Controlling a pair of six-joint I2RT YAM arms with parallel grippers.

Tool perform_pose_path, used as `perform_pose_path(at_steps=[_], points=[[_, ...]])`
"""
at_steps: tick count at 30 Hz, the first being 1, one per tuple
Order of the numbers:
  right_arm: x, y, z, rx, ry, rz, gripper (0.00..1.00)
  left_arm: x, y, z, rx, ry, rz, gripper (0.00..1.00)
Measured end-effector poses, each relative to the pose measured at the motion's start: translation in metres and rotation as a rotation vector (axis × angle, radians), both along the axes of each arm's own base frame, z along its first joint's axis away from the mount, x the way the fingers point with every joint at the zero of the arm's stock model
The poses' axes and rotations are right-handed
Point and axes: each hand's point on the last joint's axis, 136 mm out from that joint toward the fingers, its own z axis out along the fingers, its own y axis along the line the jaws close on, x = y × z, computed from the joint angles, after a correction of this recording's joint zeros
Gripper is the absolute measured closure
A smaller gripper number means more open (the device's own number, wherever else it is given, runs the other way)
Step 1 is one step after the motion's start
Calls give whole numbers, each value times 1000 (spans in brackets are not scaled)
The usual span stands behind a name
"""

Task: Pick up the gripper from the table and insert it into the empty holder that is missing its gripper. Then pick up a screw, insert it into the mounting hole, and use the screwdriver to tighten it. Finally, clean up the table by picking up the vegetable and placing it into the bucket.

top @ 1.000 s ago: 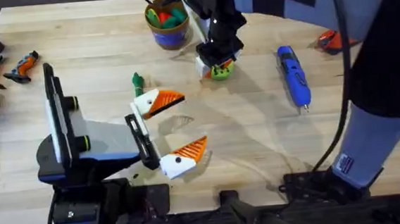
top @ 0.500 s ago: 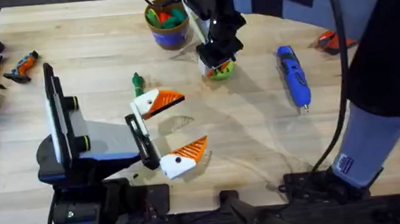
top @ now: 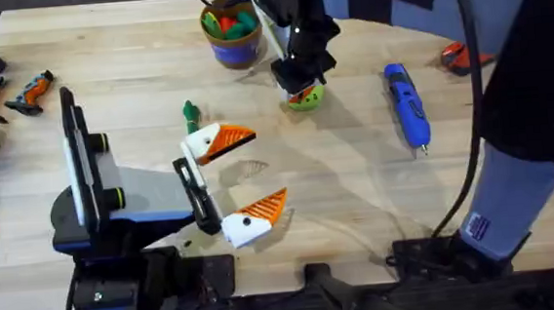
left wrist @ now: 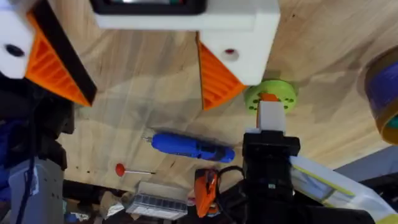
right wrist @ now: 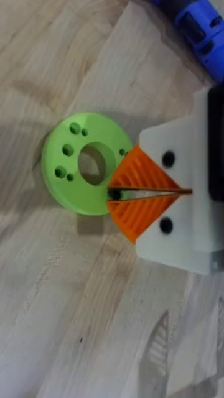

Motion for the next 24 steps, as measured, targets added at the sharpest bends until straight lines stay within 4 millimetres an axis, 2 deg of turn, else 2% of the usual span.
perform_pose_path(at_steps=[3, 19, 24], points=[[0, 0, 0, 0, -2, 1, 991, 0, 0, 0, 0, 0, 0, 15], [1, 0, 0, -3, -5, 2, 994, 0, 0, 0, 0, 0, 0, 15], [3, 1, 8, 1, -16, 2, 994, 0, 0, 0, 0, 0, 0, 14]])
